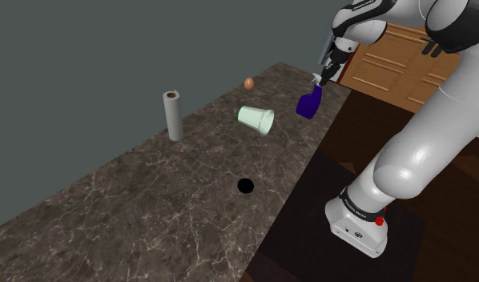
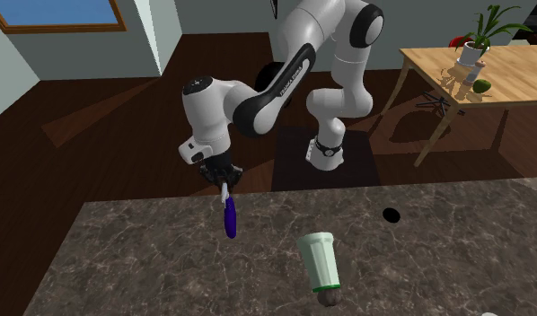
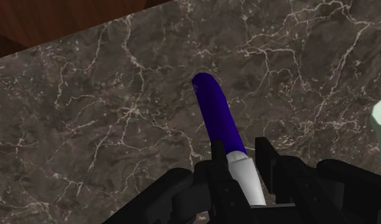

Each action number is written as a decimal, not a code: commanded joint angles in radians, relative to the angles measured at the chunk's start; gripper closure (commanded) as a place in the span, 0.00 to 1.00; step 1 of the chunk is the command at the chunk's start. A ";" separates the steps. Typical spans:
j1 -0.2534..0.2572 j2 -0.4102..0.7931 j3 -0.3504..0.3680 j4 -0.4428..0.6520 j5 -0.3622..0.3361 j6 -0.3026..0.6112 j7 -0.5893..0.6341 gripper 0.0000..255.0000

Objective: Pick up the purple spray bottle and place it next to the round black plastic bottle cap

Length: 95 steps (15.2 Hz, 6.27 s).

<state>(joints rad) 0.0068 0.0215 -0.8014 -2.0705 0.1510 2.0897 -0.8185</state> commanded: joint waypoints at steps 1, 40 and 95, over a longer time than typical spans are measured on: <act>0.000 0.000 0.000 0.000 0.000 0.000 0.000 1.00; 0.005 -0.051 0.004 0.458 -0.057 -0.488 0.081 1.00; 0.224 -0.563 0.706 0.259 -0.139 -0.720 1.018 1.00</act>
<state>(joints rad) 0.2261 -0.5318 -0.1166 -1.8019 0.0042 1.3696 0.1729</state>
